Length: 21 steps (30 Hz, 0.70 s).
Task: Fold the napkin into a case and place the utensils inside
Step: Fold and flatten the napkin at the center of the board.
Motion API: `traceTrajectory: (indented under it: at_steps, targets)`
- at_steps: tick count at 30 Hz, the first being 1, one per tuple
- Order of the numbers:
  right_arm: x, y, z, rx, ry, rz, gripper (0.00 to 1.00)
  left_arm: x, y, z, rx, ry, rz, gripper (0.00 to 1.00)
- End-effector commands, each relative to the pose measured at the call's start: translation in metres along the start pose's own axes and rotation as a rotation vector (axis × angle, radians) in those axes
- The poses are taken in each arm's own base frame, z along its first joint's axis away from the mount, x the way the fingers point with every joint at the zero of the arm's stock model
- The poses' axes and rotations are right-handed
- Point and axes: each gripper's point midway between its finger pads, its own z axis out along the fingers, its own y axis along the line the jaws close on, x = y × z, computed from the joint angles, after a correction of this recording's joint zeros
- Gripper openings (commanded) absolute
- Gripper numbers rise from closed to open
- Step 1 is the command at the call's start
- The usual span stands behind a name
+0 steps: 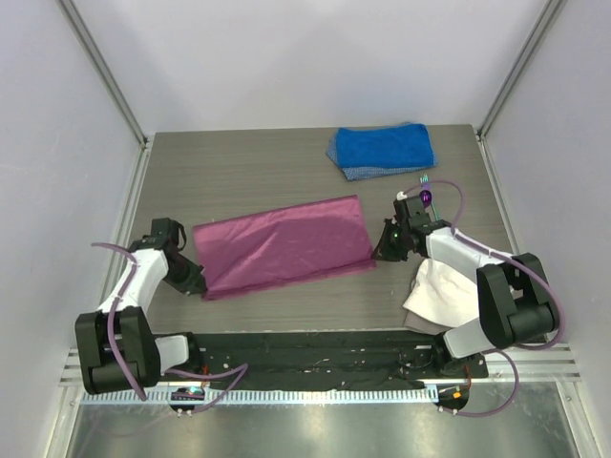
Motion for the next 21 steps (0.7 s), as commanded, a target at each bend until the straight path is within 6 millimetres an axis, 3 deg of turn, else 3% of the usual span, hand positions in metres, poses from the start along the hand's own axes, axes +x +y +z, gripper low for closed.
traceTrajectory:
  at_steps: [1,3,8,15,16,21]
  targets:
    - [-0.002,0.0,0.007,-0.006,-0.008,-0.001,0.01,0.009,0.006,0.014,-0.024,0.036,-0.045,0.0]
    - [0.0,-0.004,0.012,0.013,0.002,0.001,0.01,0.014,0.009,0.025,-0.045,0.062,-0.058,0.0]
    - [-0.002,-0.01,0.023,0.043,-0.007,0.022,0.01,0.001,0.006,0.045,-0.093,0.049,-0.044,0.0]
    - [-0.009,-0.015,0.034,0.072,-0.025,0.038,0.01,-0.031,-0.017,0.052,-0.104,-0.002,-0.002,0.0]
    - [-0.009,-0.016,0.034,0.075,-0.026,0.04,0.01,-0.039,-0.025,0.049,-0.089,-0.014,0.017,0.0]
    - [-0.011,-0.008,0.029,0.047,-0.026,0.028,0.01,-0.053,-0.027,0.035,-0.107,-0.063,0.06,0.0]
